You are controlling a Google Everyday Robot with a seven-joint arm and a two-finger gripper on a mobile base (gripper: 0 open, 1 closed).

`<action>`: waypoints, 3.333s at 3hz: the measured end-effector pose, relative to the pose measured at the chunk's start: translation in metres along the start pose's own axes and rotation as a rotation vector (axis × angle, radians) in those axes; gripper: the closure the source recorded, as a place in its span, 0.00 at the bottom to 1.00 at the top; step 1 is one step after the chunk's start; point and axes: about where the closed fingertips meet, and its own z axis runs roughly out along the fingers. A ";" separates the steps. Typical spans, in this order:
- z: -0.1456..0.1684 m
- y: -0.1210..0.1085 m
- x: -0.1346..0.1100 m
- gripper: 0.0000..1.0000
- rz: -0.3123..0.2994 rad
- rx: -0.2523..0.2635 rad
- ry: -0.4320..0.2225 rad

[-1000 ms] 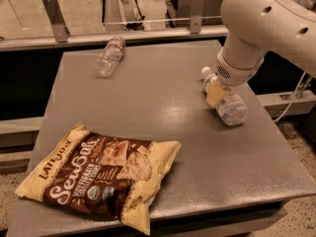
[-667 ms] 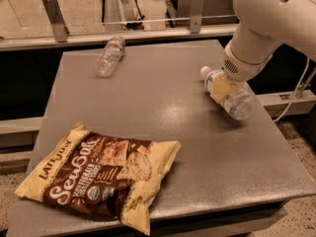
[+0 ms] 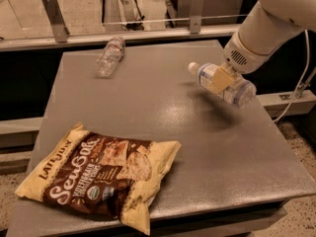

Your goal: Move blue plastic bottle near brown chip bag

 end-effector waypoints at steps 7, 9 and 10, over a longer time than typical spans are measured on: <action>-0.019 0.133 0.026 1.00 -0.619 -0.468 -0.287; -0.016 0.170 0.041 0.59 -0.670 -0.498 -0.278; -0.014 0.178 0.045 0.36 -0.677 -0.498 -0.272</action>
Offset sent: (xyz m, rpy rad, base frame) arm -0.0142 0.0310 0.0174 0.1559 -0.0577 0.4942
